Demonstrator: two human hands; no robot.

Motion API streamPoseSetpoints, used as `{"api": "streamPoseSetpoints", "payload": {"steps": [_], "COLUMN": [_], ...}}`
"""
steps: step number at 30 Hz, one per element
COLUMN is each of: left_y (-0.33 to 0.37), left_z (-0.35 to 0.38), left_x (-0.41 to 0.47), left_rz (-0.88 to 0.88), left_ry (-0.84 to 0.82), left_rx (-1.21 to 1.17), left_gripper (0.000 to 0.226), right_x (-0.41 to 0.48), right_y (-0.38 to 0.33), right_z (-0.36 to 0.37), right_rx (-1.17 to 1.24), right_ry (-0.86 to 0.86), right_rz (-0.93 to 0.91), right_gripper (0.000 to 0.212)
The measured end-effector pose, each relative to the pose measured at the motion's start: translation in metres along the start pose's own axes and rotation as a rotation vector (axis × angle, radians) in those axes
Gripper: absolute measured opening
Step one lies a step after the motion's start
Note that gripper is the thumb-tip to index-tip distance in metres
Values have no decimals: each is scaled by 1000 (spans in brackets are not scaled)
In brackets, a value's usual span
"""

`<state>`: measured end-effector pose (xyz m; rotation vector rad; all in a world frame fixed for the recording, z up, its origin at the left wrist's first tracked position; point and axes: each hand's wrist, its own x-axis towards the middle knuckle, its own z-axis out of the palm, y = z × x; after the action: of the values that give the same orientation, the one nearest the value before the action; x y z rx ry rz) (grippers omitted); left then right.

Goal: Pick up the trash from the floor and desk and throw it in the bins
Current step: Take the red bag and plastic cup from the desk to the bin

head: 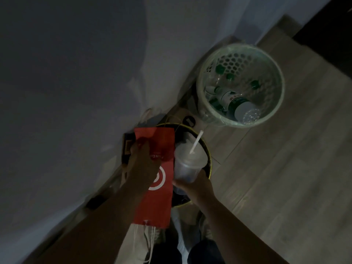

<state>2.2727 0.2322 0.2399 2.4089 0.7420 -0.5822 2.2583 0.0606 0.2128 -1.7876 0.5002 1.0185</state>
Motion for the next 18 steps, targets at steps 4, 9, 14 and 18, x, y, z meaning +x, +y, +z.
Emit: {"api": "streamPoseSetpoints", "payload": {"steps": [4,9,14,18], "left_y": [-8,-19,-9,-4], "left_z": [10,10,16,24], "left_x": [7,4,1,5], "left_rz": [21,122,157,248], "left_ry": [37,-29,-122,-219], "left_rx": [111,254,431,522], "left_gripper": [61,94,115,99], "right_x": [5,-16,-35,-37], "right_y": [8,-6,-20,-6], "right_z": [-3,-8,-25,-25], "right_rx": [65,148,165,-4], "right_ry": [-3,199,286,259], "right_rz": [15,-223,-304,-262], "right_gripper": [64,83,83,83]}}
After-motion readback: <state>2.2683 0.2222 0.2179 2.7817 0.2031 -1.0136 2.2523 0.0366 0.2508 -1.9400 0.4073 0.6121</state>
